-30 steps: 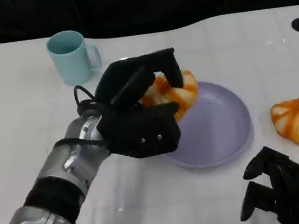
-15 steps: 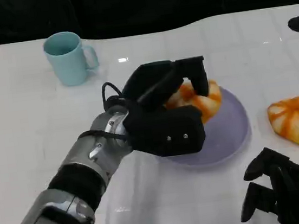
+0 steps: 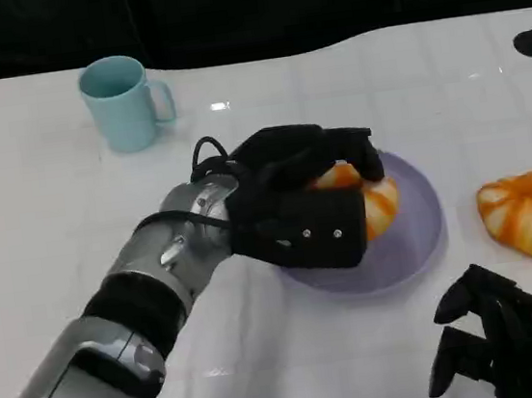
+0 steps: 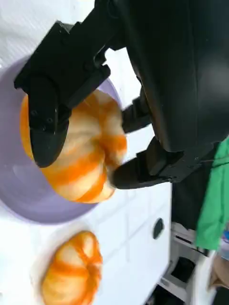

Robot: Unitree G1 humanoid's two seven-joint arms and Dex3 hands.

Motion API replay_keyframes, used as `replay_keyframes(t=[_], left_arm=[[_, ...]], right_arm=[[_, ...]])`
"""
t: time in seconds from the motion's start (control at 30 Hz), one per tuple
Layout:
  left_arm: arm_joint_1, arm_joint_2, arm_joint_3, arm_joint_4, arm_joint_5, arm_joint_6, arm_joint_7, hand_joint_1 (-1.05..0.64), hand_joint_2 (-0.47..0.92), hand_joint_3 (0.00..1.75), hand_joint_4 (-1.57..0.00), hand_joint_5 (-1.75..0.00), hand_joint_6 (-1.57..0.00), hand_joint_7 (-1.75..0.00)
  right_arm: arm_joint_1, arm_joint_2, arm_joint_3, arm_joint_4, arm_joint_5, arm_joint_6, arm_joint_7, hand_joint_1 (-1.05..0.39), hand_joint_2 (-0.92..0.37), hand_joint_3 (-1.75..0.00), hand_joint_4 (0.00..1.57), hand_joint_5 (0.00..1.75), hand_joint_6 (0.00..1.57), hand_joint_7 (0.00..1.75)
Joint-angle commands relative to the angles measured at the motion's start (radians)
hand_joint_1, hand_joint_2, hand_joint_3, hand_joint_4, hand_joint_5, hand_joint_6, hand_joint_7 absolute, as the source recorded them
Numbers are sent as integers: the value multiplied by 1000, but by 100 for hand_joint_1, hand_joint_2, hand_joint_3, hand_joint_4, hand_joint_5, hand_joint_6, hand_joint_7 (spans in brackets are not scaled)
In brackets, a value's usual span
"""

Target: Grasp the bread from the table and place it into the plate.

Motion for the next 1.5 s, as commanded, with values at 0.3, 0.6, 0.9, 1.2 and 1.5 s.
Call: replay_keyframes(t=[0.3, 0.6, 0.9, 1.2, 1.5], left_arm=[[-12, 44, -22, -75, 9, 46, -93, -94, 92, 54, 0, -16, -8, -7], [31, 88, 6, -167, -26, 51, -138, -96, 92, 55, -1, -12, -8, -6], [146, 131, 102, -318, -185, 60, -228, -92, 92, 50, -3, -16, -10, -6], [343, 69, 261, -510, -473, 140, -265, -76, 92, 44, -16, -59, -33, -9], [480, 35, 347, -649, -670, 197, -304, -67, 92, 43, -19, -96, -46, -14]], right_arm=[[0, -7, -7, -7, 12, -5, 6, -52, -92, -50, 61, 175, 38, 173], [1, -5, -7, -13, 15, 3, 0, -53, -92, -49, 61, 175, 38, 173], [5, -6, -5, -16, 22, 1, -1, -52, -92, -48, 62, 175, 38, 173], [7, -6, 1, -24, 13, 3, -12, -52, -92, -50, 61, 175, 39, 172], [6, -6, 2, -26, 20, 8, -16, -52, -92, -50, 62, 175, 39, 172]])
